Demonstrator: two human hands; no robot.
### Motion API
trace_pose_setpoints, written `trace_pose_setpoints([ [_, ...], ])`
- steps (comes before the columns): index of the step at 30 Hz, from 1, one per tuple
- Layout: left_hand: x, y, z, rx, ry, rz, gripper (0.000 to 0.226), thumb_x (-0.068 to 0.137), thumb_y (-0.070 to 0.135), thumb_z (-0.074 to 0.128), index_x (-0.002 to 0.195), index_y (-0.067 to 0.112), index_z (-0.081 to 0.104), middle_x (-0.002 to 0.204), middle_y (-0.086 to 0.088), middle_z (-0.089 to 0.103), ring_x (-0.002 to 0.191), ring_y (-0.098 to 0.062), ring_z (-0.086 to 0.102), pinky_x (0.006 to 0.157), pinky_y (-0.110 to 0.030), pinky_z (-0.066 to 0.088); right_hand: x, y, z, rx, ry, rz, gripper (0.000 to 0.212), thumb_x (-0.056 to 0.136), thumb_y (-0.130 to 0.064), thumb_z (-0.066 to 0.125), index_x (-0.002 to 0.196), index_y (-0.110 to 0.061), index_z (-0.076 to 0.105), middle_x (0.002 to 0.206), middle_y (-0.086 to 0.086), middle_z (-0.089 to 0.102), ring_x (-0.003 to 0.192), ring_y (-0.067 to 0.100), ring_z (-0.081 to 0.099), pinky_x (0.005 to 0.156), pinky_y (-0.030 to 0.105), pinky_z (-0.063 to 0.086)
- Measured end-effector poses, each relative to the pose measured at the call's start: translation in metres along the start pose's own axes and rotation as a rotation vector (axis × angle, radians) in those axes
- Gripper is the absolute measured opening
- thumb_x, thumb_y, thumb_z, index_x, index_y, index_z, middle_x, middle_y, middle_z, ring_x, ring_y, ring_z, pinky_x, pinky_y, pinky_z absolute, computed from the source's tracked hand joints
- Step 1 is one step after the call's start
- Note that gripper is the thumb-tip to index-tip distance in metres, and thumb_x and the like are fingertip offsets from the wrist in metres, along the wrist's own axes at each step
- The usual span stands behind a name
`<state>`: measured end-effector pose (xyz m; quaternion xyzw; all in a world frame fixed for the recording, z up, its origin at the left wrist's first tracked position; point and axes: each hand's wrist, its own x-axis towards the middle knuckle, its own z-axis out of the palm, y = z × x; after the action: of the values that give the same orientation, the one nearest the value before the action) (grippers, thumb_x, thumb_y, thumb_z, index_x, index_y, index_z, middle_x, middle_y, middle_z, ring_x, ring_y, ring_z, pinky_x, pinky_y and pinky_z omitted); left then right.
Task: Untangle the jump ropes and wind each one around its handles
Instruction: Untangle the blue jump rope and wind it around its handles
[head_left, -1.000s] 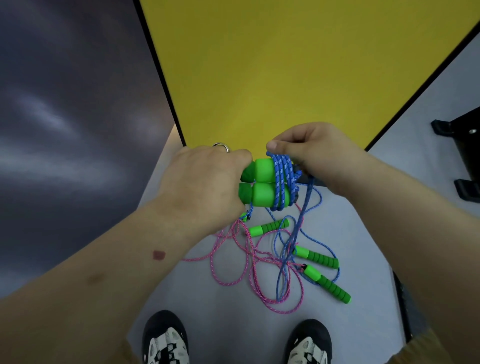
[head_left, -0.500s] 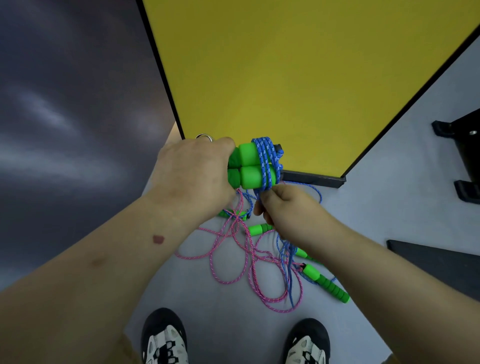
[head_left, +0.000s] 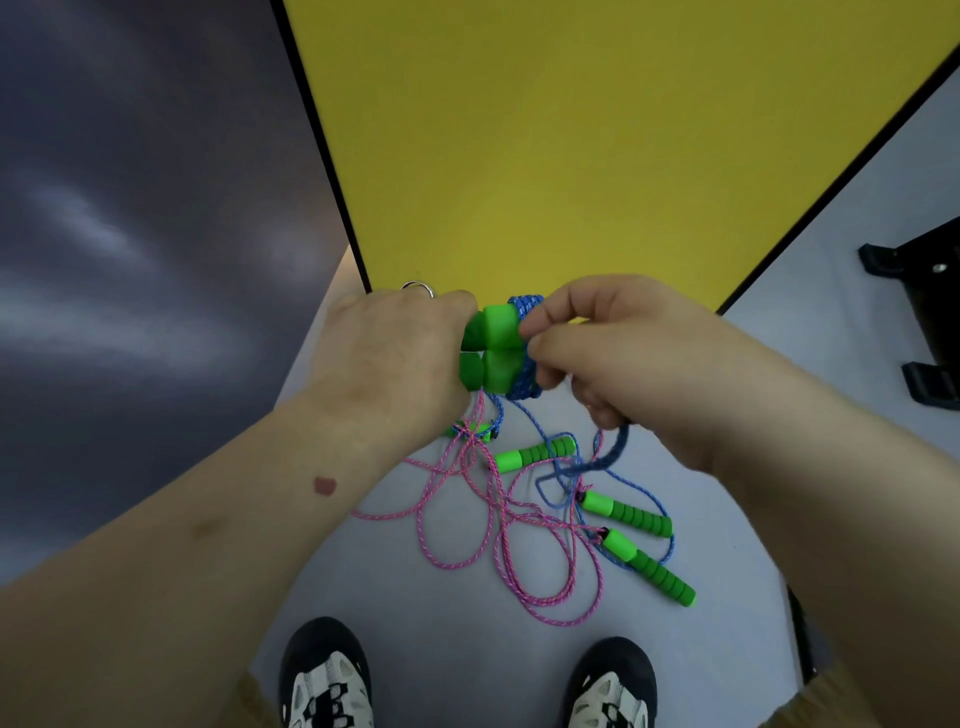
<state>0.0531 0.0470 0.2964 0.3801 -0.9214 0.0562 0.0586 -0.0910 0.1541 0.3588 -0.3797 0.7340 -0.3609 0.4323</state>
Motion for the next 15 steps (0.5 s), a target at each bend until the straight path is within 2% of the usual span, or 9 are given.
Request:
trace_pose_setpoints([
  [2,-0.001,0.002,-0.001,-0.005,-0.008,0.014,0.029,0.075,0.033,0.066,0.085,0.030,0.040,0.073,0.006,0.035,0.071,-0.028,0.047,0.065,-0.034,0.025,0.007,-0.005,-0.003,0.127,-0.022,0.039,0.017,0.089,-0.003,0.055,0.087,-0.015,0.067,0.067,0.003,0.069,0.046,0.015,0.040,0.044,0.024,0.035],
  [5,0.000,0.003,-0.003,0.000,-0.005,0.036,0.029,0.073,0.030,0.064,0.085,0.030,0.037,0.076,0.005,0.036,0.080,-0.030,0.058,0.066,-0.034,0.026,0.019,-0.008,-0.008,0.214,-0.033,0.047,0.017,0.092,0.000,0.055,0.091,-0.014,0.066,0.073,0.007,0.071,0.045,0.011,0.042,0.042,0.022,0.037],
  [11,-0.002,0.006,-0.007,-0.009,-0.011,0.092,0.030,0.071,0.032,0.064,0.086,0.030,0.038,0.080,0.006,0.042,0.084,-0.030,0.059,0.067,-0.035,0.028,0.044,-0.002,-0.019,0.066,0.077,-0.072,0.010,0.096,-0.010,0.060,0.100,-0.015,0.068,0.073,0.000,0.073,0.048,0.009,0.045,0.043,0.021,0.041],
  [15,-0.003,0.008,-0.011,-0.049,0.018,0.111,0.032,0.070,0.033,0.064,0.082,0.030,0.036,0.077,0.006,0.041,0.082,-0.031,0.058,0.067,-0.035,0.028,0.059,0.007,-0.026,0.034,0.106,-0.087,0.006,0.092,-0.013,0.069,0.096,-0.013,0.073,0.070,-0.001,0.072,0.050,0.009,0.046,0.047,0.024,0.040],
])
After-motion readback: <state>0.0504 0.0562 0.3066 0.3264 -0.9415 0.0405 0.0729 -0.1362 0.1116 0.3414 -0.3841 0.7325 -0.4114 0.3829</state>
